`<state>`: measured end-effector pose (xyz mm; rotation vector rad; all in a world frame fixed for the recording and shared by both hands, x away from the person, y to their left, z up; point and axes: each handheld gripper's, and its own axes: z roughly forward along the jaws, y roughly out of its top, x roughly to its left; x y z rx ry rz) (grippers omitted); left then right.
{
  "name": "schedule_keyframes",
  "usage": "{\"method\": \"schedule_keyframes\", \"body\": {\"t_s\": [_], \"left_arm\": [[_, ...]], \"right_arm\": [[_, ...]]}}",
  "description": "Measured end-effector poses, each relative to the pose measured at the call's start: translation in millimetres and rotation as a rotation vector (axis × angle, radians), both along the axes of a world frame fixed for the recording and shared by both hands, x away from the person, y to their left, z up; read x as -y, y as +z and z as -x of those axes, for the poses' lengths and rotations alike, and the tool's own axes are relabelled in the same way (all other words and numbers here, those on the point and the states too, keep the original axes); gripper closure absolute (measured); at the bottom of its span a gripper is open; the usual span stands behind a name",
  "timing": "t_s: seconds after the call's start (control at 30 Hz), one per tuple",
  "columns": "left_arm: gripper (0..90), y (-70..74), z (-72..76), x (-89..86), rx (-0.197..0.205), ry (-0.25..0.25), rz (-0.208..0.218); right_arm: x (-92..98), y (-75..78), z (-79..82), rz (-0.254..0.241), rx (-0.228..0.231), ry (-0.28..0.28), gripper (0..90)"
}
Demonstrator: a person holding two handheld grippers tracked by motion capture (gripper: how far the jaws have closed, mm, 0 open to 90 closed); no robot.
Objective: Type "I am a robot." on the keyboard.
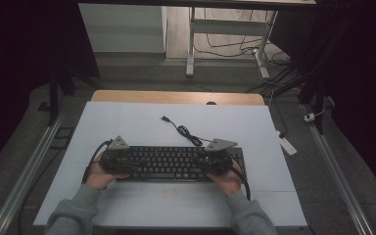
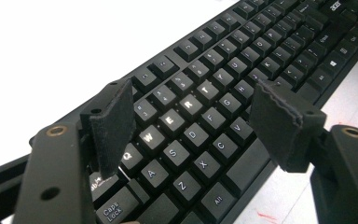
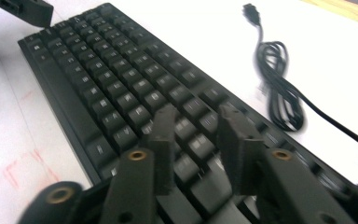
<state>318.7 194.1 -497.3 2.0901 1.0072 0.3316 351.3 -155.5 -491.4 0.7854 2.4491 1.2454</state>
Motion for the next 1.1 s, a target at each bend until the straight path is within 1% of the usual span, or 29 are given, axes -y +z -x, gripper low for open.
{"method": "schedule_keyframes", "body": {"t_s": [0.17,0.27,0.33,0.5,0.63,0.87,1.03,1.1], "left_arm": [[30.8,-1.1,-0.9,-0.4,-0.005,0.008,-0.002],[30.7,-1.7,-1.3,-0.7,-0.008,0.012,-0.004],[30.7,-2.0,-1.6,-1.0,-0.008,0.012,-0.006],[30.4,-2.7,-1.9,0.5,-0.011,0.019,-0.006],[30.5,-2.9,-2.3,1.7,-0.011,0.025,0.001],[33.3,-2.5,-2.3,2.4,-0.015,0.034,0.020],[39.5,-2.8,-1.3,5.5,-0.015,0.024,0.026],[42.4,-2.7,-1.0,7.0,-0.008,0.017,0.024]], "right_arm": [[18.4,-0.7,7.4,0.001,0.009,-0.019,57.7],[28.2,-2.5,11.6,-0.003,0.011,-0.026,56.0],[34.4,-3.2,14.6,0.004,0.014,-0.032,55.0],[46.2,-4.1,19.9,-0.003,0.019,-0.044,53.3],[49.7,-4.2,20.9,-0.002,0.022,-0.046,53.0],[49.3,-4.7,20.1,0.001,0.023,-0.045,52.9],[49.3,-5.1,19.6,0.008,0.024,-0.048,52.9],[49.4,-4.9,19.5,0.008,0.024,-0.047,52.9]]}}
